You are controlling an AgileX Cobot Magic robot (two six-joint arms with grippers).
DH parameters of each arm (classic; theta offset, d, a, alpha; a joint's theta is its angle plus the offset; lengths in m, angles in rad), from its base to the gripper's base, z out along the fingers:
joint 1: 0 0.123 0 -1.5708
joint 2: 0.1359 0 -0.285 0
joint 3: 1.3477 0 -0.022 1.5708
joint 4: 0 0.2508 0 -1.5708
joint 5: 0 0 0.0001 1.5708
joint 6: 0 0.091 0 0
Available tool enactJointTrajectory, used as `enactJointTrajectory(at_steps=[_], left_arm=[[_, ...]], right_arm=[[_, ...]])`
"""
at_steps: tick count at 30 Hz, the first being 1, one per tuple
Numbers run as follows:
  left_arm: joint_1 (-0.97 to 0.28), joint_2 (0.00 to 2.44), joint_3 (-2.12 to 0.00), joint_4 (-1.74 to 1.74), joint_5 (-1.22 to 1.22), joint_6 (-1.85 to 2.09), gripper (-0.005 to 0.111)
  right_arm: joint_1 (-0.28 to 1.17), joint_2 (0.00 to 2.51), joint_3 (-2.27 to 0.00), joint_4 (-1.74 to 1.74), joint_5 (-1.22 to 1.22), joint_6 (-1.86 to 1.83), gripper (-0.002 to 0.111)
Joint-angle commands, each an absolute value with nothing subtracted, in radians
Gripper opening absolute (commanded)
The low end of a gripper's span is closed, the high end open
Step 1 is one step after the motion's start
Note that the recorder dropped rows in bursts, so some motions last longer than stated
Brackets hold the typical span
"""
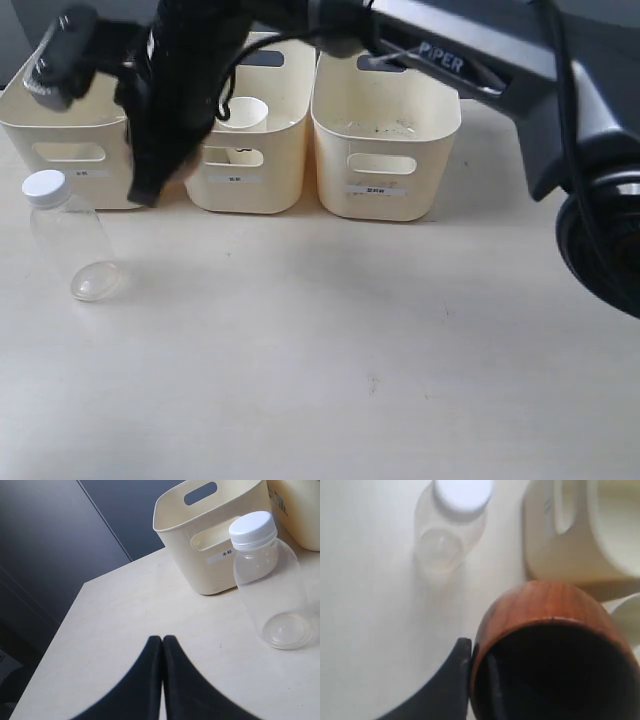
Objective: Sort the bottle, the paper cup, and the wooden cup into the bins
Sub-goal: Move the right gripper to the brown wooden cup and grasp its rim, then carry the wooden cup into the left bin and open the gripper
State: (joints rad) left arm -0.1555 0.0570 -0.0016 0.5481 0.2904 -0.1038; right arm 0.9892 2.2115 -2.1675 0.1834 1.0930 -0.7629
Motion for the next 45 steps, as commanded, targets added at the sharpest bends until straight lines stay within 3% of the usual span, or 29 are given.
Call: enactJointTrajectory(at_steps=[1,18,35,37,43,45], left_arm=[[-0.161,0.054,0.000,0.544,0.285,-0.108,0.000],[-0.161,0.054,0.000,0.544,0.285,-0.108,0.000],[-0.161,0.054,0.000,0.544,0.285,-0.110,0.000],[-0.161,0.054,0.000,0.544,0.285,-0.110,0.000],[-0.161,0.054,0.000,0.544,0.285,-0.110,0.000],[-0.161,0.054,0.000,0.544,0.285,-0.110,0.000]], right_arm=[[0.988,2.217,-2.273,0.164,0.961,-0.815,-0.001],[0.903,2.449,-2.399,0.376,0.584,-1.020,-0.001],[0.897,2.518,-2.399,0.462,0.468,-1.080,-0.001],[0.897,2.523,-2.399,0.462,0.461,-1.080,0.002],[0.897,2.538,-2.399,0.471,0.446,-1.080,0.024],[0.897,2.540,-2.399,0.477,0.440,-1.080,0.025]])
